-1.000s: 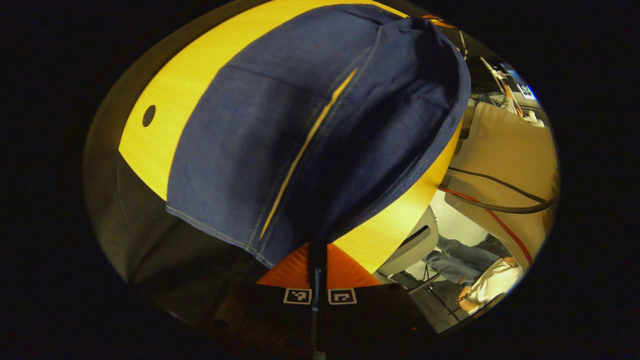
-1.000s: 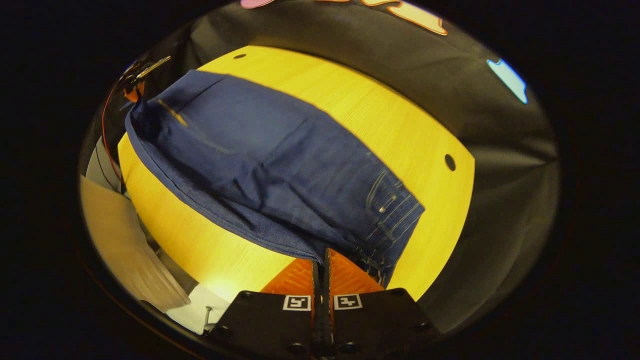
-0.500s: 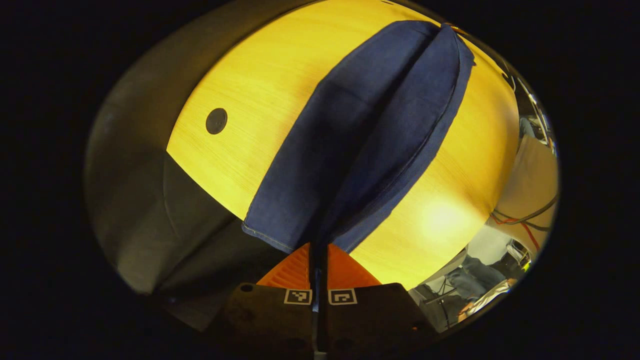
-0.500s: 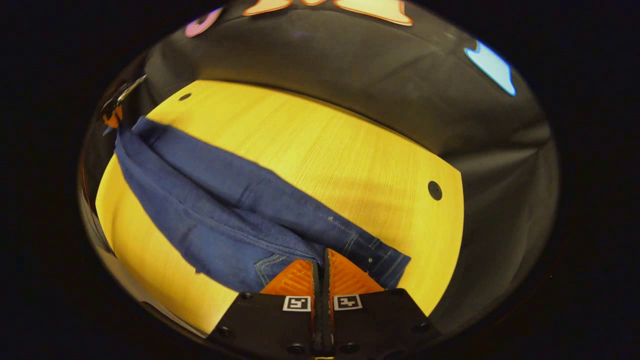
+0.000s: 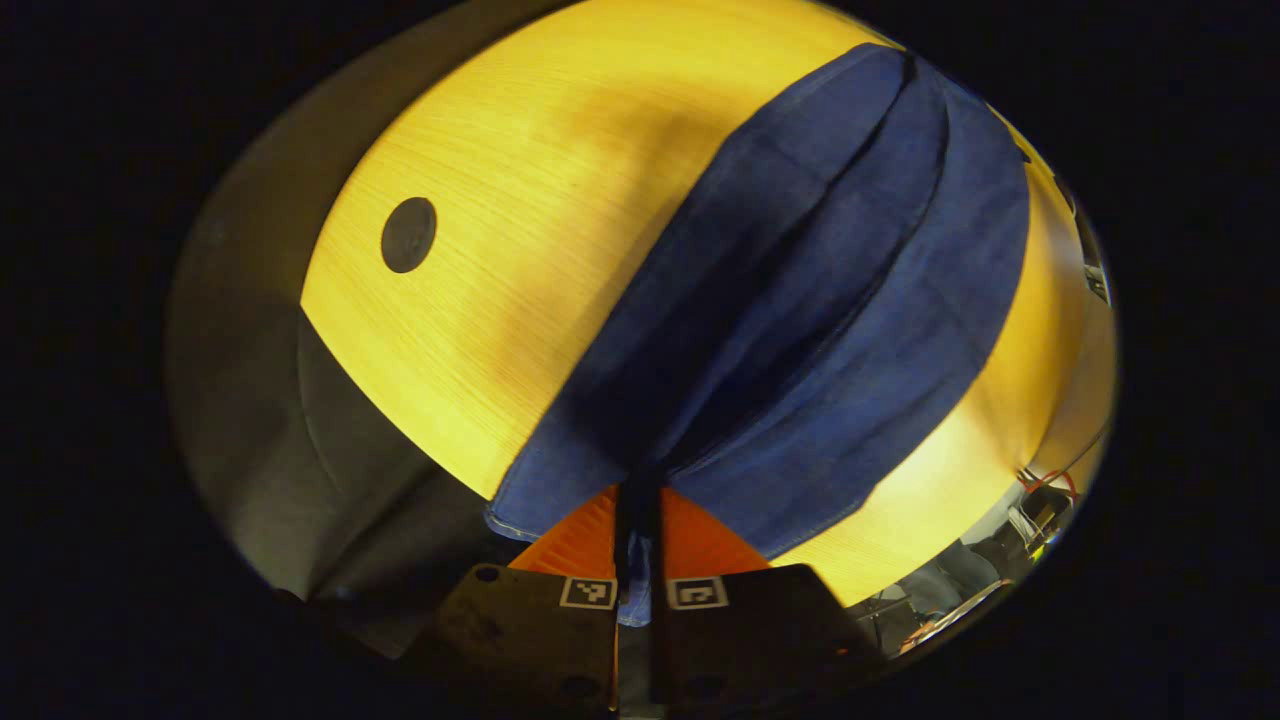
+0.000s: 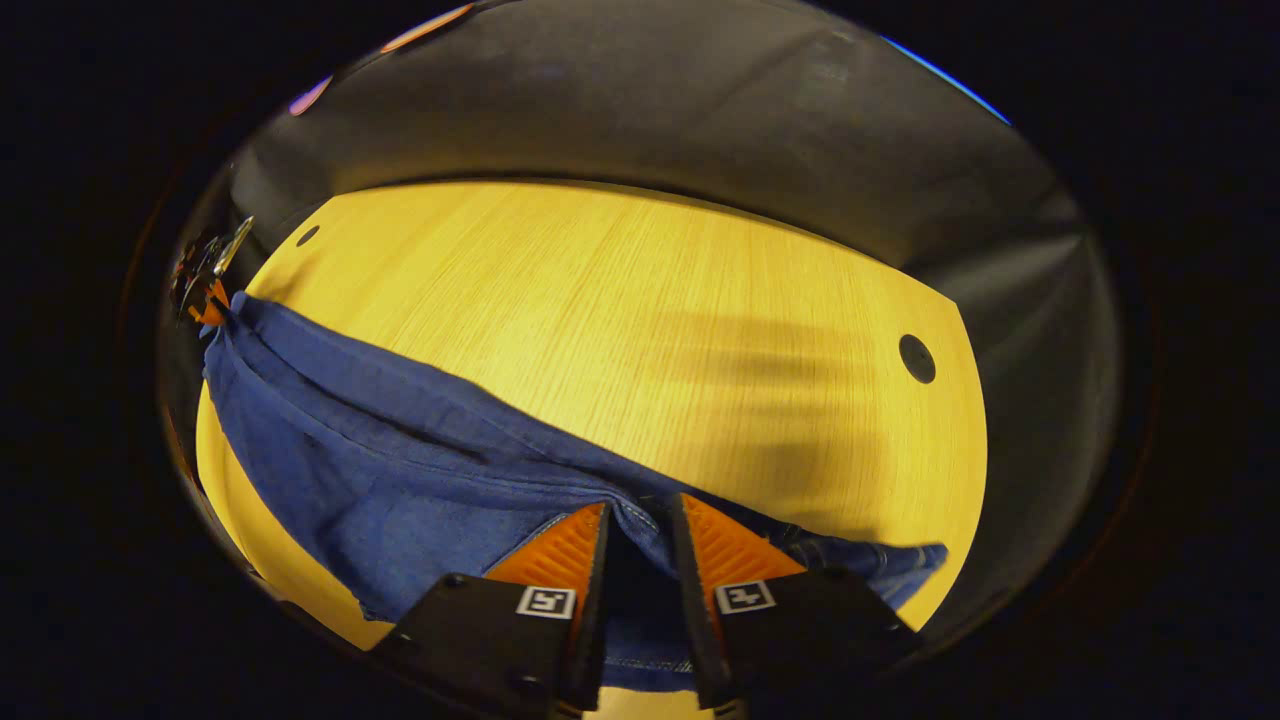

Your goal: Grasp the waist and the cuffs of the jeans and fold them to make the two legs overlap; first hold the waist and fold one-third of the jeans toward the cuffs, then hold the cuffs and fold the remaining one-third in the same direction to finish folding.

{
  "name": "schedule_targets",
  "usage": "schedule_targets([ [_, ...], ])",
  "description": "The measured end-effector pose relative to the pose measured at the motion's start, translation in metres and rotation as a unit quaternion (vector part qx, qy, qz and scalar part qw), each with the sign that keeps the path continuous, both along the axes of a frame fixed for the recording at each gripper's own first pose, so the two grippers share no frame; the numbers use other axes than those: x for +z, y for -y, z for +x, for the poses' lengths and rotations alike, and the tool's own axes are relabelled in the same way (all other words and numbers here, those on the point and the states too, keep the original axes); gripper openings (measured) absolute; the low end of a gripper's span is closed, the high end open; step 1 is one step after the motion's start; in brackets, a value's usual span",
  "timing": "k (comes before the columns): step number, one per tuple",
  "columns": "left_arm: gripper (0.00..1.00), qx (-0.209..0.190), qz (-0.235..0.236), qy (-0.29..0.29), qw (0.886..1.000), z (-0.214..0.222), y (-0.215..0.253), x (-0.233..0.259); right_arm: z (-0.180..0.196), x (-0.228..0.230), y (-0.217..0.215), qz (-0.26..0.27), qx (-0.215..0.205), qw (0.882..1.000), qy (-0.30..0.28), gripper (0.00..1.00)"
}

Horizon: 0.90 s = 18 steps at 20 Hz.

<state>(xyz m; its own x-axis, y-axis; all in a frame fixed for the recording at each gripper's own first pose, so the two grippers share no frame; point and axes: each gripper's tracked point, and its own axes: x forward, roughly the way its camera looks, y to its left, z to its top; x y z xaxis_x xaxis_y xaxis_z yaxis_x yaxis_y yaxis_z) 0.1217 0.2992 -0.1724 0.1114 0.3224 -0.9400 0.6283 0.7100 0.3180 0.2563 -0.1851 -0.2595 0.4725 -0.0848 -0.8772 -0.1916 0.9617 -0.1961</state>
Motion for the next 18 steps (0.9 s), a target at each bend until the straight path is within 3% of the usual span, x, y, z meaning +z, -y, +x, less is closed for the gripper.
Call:
schedule_targets([
  [1,0.23,-0.004,0.016,0.012,1.0,0.007,-0.007,0.003,0.001,0.003,0.004,-0.004,-0.003,1.0,0.003,0.41],
  [2,0.41,-0.006,0.025,0.027,0.999,0.014,-0.013,0.004,0.005,0.006,0.013,-0.009,-0.005,1.0,0.012,0.45],
  [5,1.0,-0.01,0.04,0.091,0.995,0.031,-0.021,0.017,0.009,0.015,0.026,0.008,-0.031,0.999,0.04,0.87],
  [6,0.96,-0.012,0.041,0.115,0.992,0.035,-0.018,0.024,0.009,0.015,0.025,0.022,-0.041,0.998,0.047,0.99],
  [8,1.0,-0.006,0.036,0.175,0.984,0.044,-0.016,0.039,0.011,0.027,0.032,0.036,-0.064,0.995,0.073,0.98],
  [10,0.95,0.023,0.009,0.231,0.973,0.046,-0.01,0.046,0.006,0.047,0.046,0.039,-0.087,0.99,0.102,1.0],
  [11,1.0,0.04,-0.005,0.252,0.967,0.044,-0.006,0.048,0.002,0.058,0.054,0.04,-0.098,0.988,0.112,1.0],
  [12,0.95,0.055,-0.018,0.274,0.96,0.042,-0.001,0.05,-0.004,0.066,0.063,0.036,-0.108,0.986,0.118,1.0],
  [15,0.96,0.113,-0.055,0.33,0.936,0.032,0.013,0.053,-0.023,0.069,0.083,0.03,-0.139,0.983,0.114,1.0],
  [18,0.95,0.169,-0.106,0.401,0.894,0.012,0.034,0.071,-0.044,0.055,0.096,0.031,-0.168,0.98,0.1,1.0],
])
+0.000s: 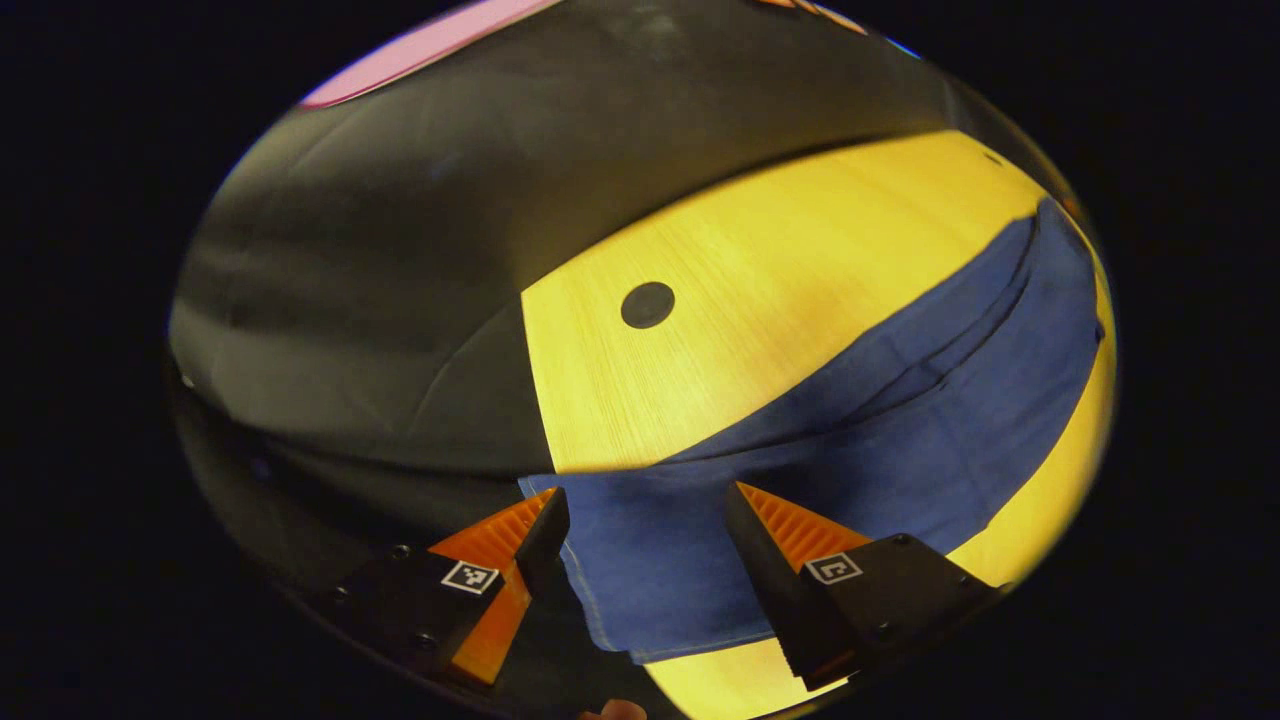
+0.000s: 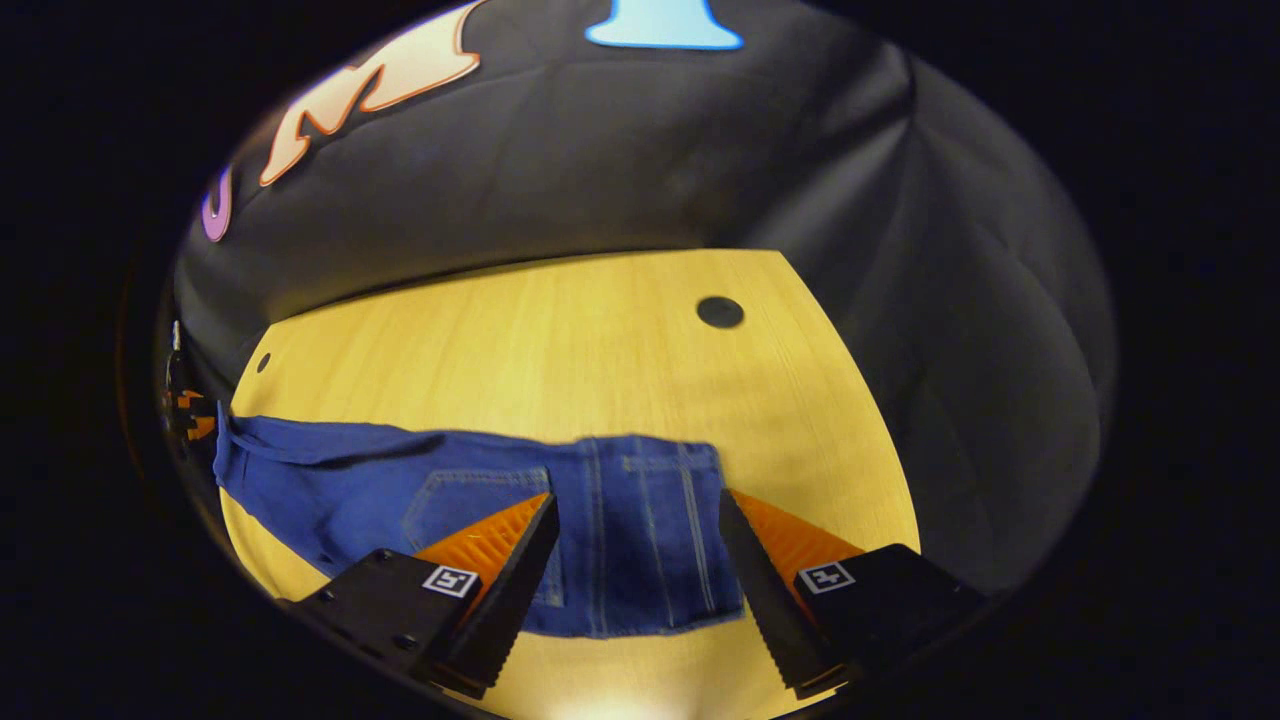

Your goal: Grasp the waist and the cuffs of the jeans and fold them to make the two legs overlap; first hold the waist and fold one-third of the jeans toward the cuffs, then hold the cuffs and fold the remaining one-third in the same direction to finish folding.

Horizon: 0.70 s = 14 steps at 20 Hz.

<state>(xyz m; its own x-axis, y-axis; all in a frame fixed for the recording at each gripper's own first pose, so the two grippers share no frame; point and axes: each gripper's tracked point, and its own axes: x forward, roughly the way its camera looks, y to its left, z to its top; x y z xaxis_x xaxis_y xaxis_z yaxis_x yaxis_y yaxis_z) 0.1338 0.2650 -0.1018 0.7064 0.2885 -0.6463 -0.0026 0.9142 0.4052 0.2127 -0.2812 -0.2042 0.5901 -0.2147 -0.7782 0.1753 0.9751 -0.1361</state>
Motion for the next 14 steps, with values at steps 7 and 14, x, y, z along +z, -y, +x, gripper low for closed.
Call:
schedule_targets([
  [7,0.95,0.057,-0.096,0.13,0.985,-0.043,0.052,0.029,-0.012,-0.031,0.007,0.044,-0.04,0.998,-0.032,1.0],
  [14,0.95,0.081,-0.14,0.19,0.968,-0.086,0.124,0.054,-0.018,-0.052,0.002,0.078,-0.026,0.996,-0.047,1.0],
])
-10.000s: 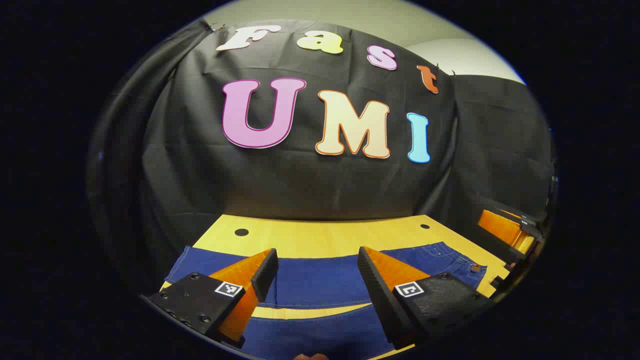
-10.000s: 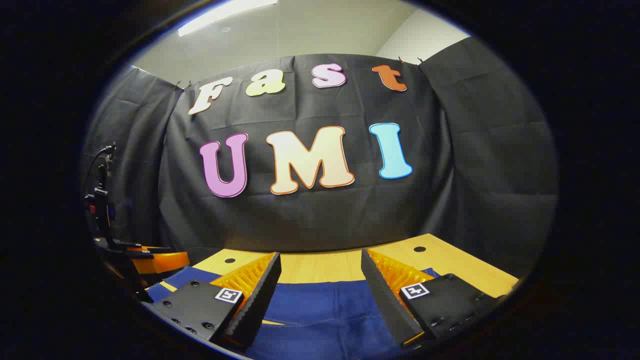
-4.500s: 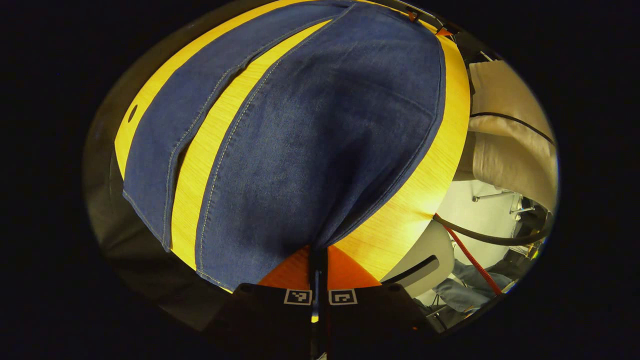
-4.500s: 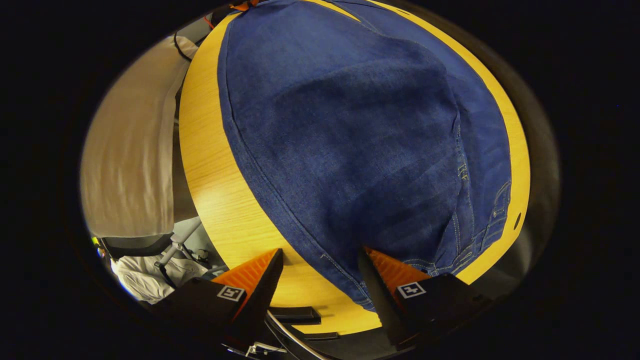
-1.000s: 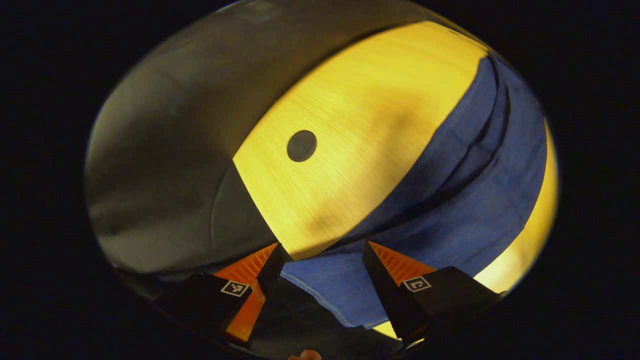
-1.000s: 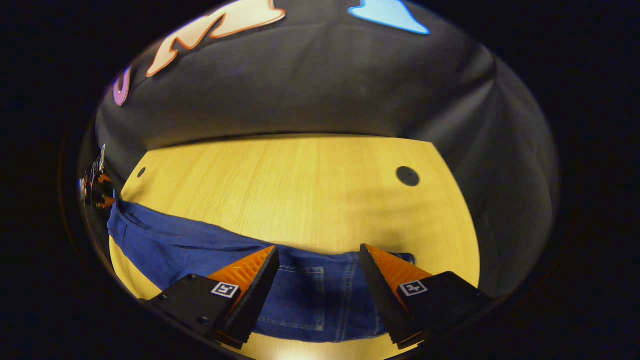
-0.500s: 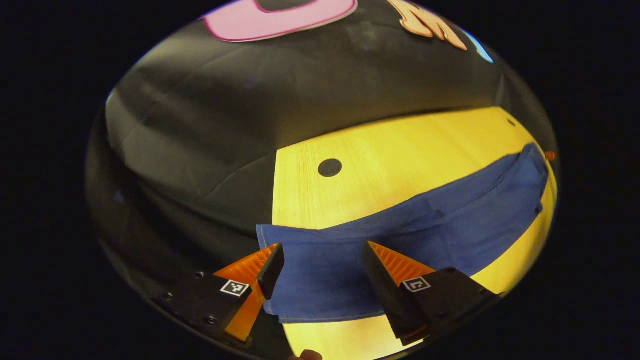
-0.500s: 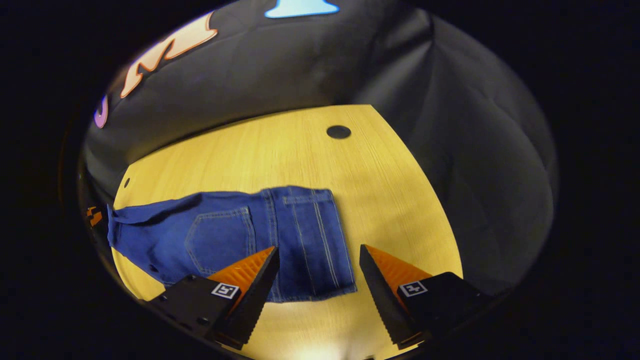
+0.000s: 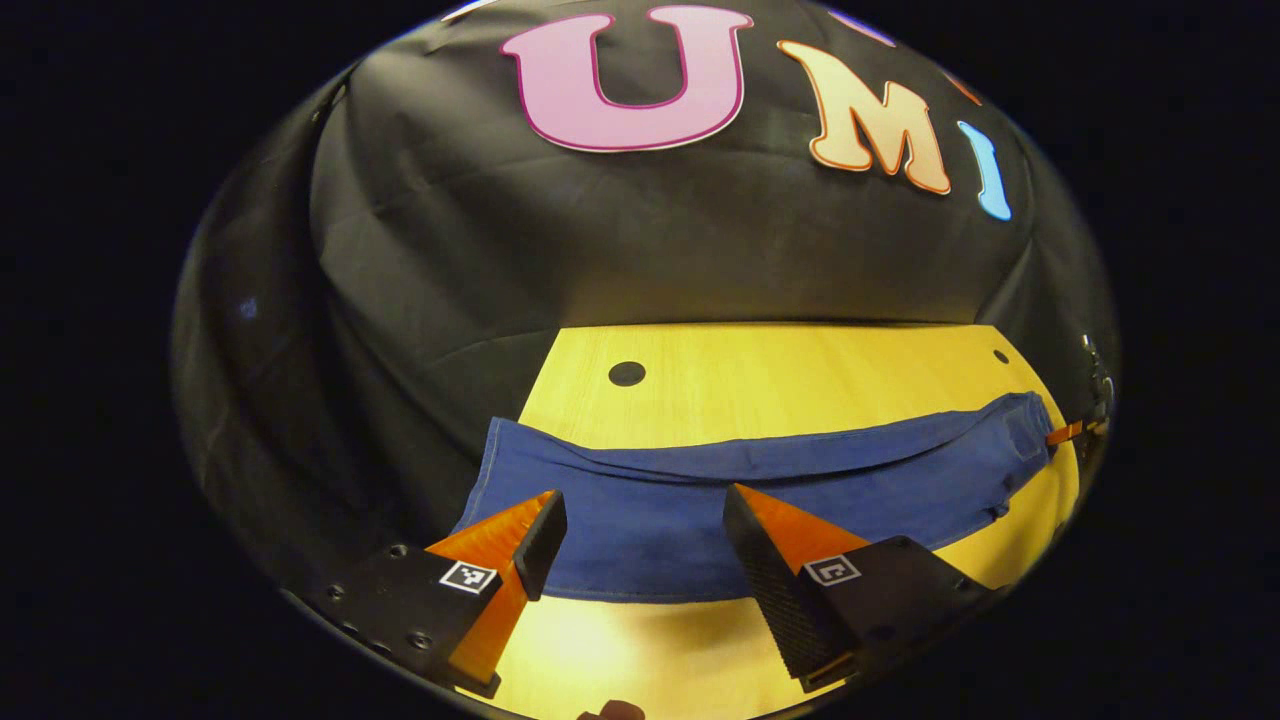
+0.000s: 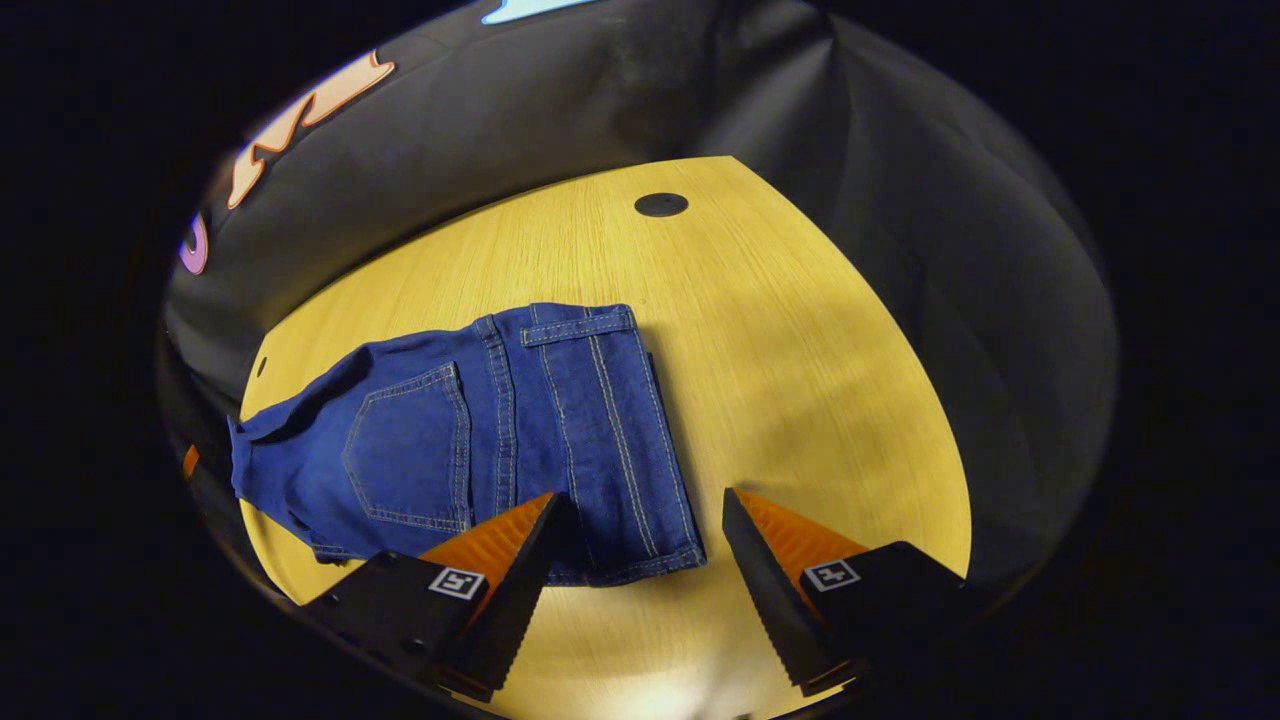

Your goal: Grasp the waist and the cuffs of the jeans and fold them to make the two legs overlap; first hold the waist and fold one-third of the jeans toward the cuffs, then hold the cuffs and fold the remaining one-third in the same direction to finish folding.

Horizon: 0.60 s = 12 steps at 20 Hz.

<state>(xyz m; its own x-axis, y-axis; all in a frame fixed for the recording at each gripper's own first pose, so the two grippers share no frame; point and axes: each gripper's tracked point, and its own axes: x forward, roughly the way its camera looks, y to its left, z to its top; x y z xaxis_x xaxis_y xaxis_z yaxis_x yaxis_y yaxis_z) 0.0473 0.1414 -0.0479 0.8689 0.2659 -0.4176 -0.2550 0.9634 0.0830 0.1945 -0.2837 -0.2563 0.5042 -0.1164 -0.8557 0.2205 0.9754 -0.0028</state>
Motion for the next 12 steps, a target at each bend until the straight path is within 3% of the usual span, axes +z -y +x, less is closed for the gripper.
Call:
schedule_targets([
  [3,0.95,0.009,-0.008,0.01,1.0,-0.009,0.017,0.004,0.0,-0.004,-0.001,0.003,0.009,1.0,-0.006,0.96],
  [4,0.95,0.013,-0.009,0.012,1.0,-0.011,0.021,0.004,0.001,-0.004,-0.001,0.003,0.011,1.0,-0.006,1.0],
  [5,0.95,0.016,-0.012,0.013,1.0,-0.012,0.025,0.004,0.002,-0.005,-0.001,0.001,0.012,1.0,-0.004,0.96],
  [6,0.95,0.019,-0.015,0.015,1.0,-0.014,0.029,0.004,0.0,-0.005,-0.001,-0.003,0.017,1.0,-0.006,0.99],
  [7,0.95,0.022,-0.017,0.018,0.999,-0.015,0.033,0.005,0.0,-0.005,-0.001,-0.01,0.025,1.0,-0.006,0.95],
  [9,0.95,0.026,-0.024,0.025,0.999,-0.015,0.041,0.004,0.001,-0.006,-0.004,-0.014,0.033,0.999,-0.003,0.99],
  [10,0.95,0.03,-0.027,0.026,0.999,-0.016,0.044,0.001,0.002,-0.01,-0.006,-0.017,0.033,0.999,0.002,0.95],
  [11,0.95,0.034,-0.032,0.022,0.999,-0.019,0.047,-0.003,0.002,-0.01,-0.008,-0.016,0.039,0.999,0.008,0.81],
  [12,0.95,0.037,-0.037,0.017,0.998,-0.021,0.051,-0.008,0.003,-0.011,-0.013,-0.009,0.038,0.999,0.013,0.81],
])
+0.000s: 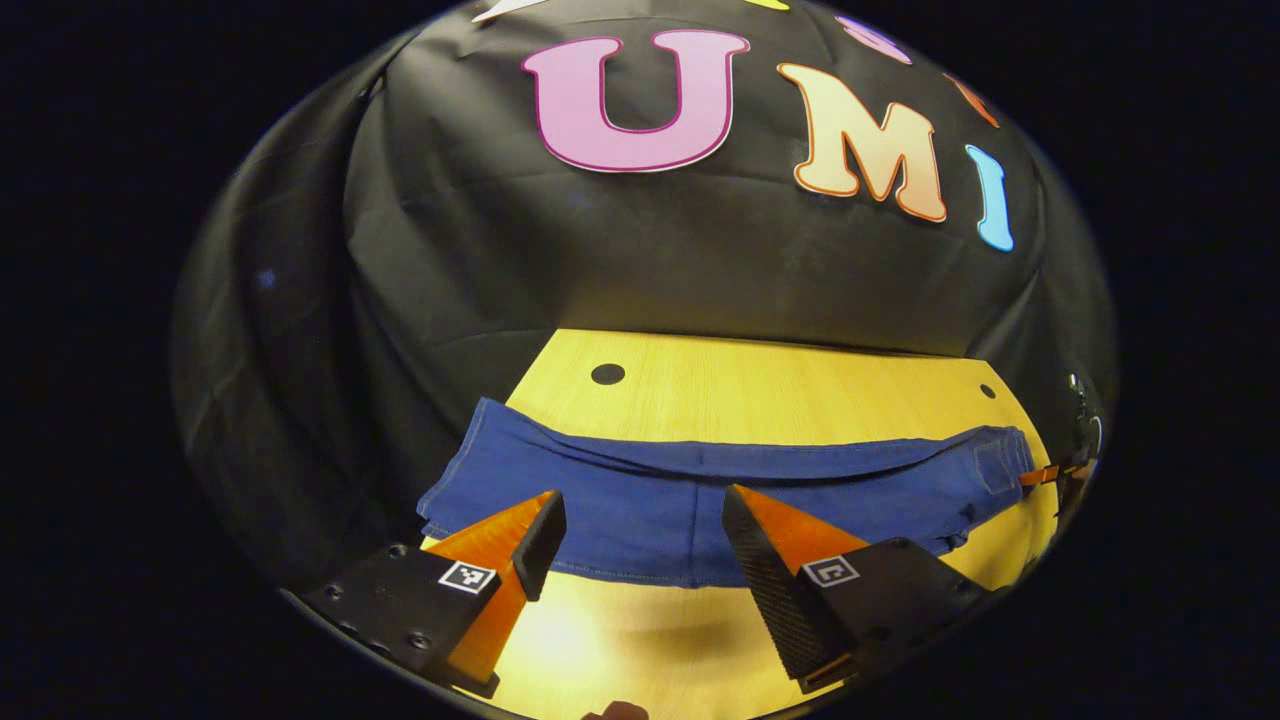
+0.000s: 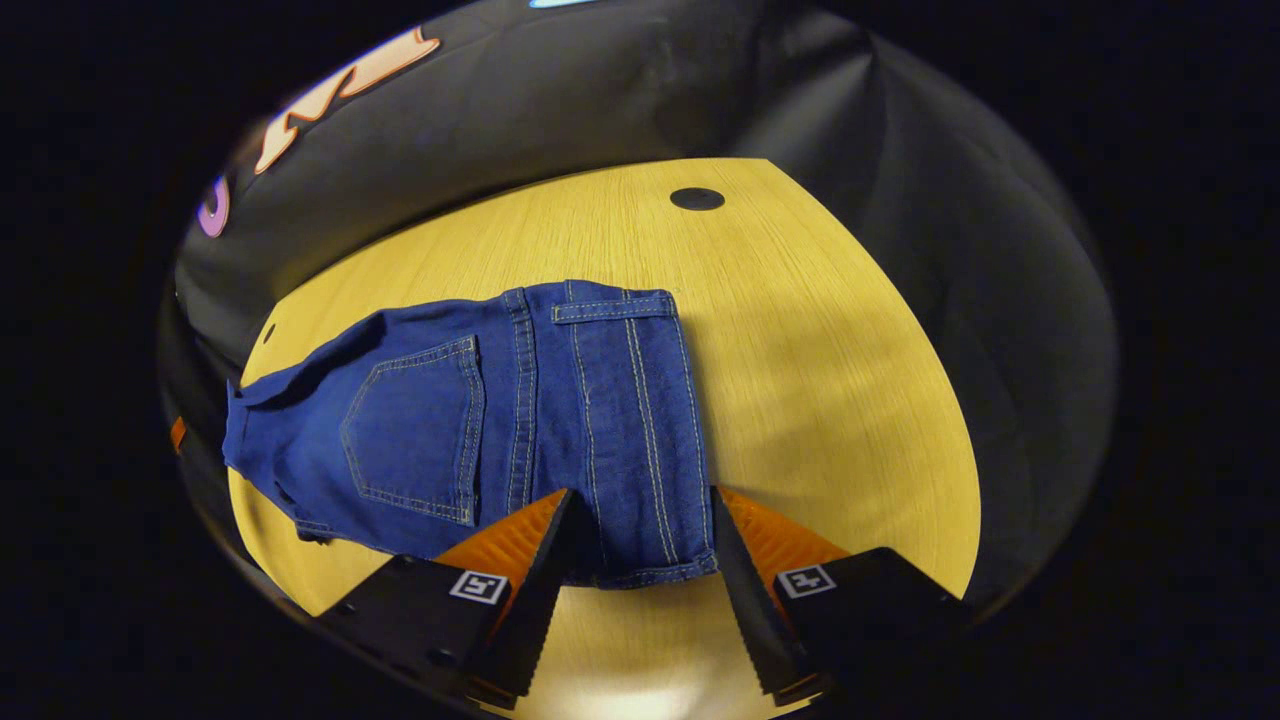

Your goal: Grasp the waist and the cuffs of the jeans and fold them to make the two legs overlap; first hold the waist and fold one-third of the jeans toward the cuffs, then hold the cuffs and fold the remaining one-third in the same direction to finish folding.

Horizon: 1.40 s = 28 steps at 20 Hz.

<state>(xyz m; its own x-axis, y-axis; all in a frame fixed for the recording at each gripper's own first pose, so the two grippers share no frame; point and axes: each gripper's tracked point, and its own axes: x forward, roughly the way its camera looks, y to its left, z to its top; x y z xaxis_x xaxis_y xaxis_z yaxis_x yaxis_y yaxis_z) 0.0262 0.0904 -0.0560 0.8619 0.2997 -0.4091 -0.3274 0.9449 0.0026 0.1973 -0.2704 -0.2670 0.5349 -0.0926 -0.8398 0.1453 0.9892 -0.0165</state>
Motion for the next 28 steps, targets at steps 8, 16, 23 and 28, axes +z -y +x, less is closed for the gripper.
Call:
schedule_targets([
  [8,0.94,-0.002,-0.027,-0.017,1.0,-0.008,0.029,-0.026,0.0,0.001,-0.008,0.014,-0.001,1.0,0.025,0.27],
  [16,0.92,-0.014,-0.033,0.01,0.999,-0.002,0.045,-0.013,0.003,0.008,-0.007,-0.016,-0.02,0.998,0.048,0.05],
  [23,0.92,-0.027,-0.053,0.013,0.998,-0.004,0.05,-0.019,0.008,0.042,-0.016,-0.044,-0.042,0.994,0.095,0.02],
  [28,0.92,-0.033,-0.066,0.017,0.997,-0.007,0.034,-0.023,0.007,0.095,-0.03,-0.025,-0.047,0.985,0.164,0.02],
])
